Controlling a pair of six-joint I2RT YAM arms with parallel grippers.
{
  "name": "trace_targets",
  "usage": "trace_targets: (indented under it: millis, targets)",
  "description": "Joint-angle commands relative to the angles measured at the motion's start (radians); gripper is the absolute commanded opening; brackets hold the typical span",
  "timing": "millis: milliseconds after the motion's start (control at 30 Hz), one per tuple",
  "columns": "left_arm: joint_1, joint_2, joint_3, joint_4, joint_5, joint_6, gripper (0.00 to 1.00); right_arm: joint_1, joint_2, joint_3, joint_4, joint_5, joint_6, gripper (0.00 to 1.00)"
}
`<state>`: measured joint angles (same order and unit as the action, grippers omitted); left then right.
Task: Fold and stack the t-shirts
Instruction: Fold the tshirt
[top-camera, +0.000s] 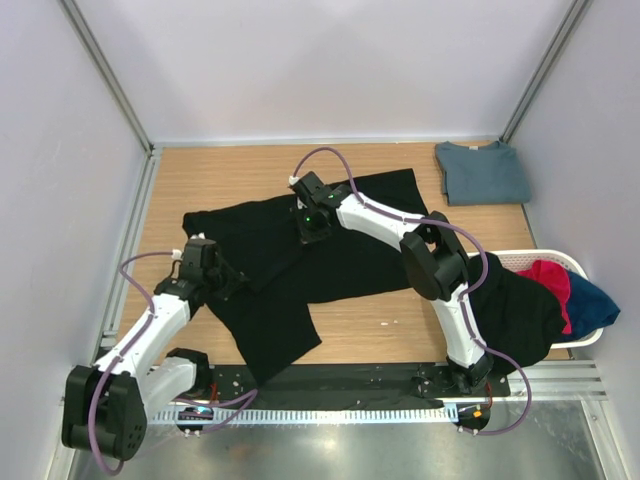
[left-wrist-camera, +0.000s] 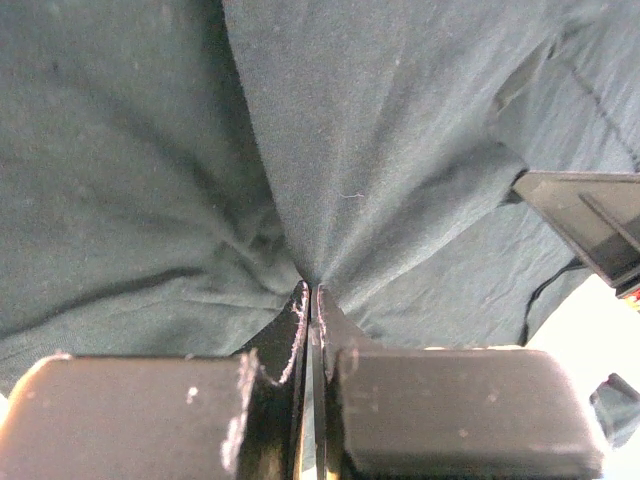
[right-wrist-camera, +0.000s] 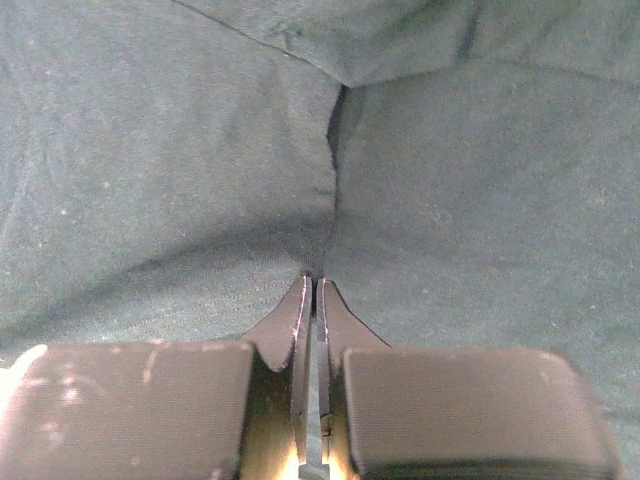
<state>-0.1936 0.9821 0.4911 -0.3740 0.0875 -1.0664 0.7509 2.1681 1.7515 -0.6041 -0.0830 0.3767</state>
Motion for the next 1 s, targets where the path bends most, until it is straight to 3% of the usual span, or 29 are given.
trace_targets:
  millis: [0,633,967]
  targets:
    - [-0.024,-0.014,-0.019,-0.028,-0.022,-0.009,0.00,0.005,-0.070,0.003,-0.022,0.043,0.007,0.01]
    - [-0.035,0.027,-0.026,-0.019,-0.048,-0.003,0.00,0.005,-0.160,-0.044,-0.089,0.054,0.005,0.01]
    - [-0.035,0.081,-0.019,-0.005,-0.043,0.008,0.00,0.004,-0.041,0.058,-0.203,0.014,-0.027,0.01]
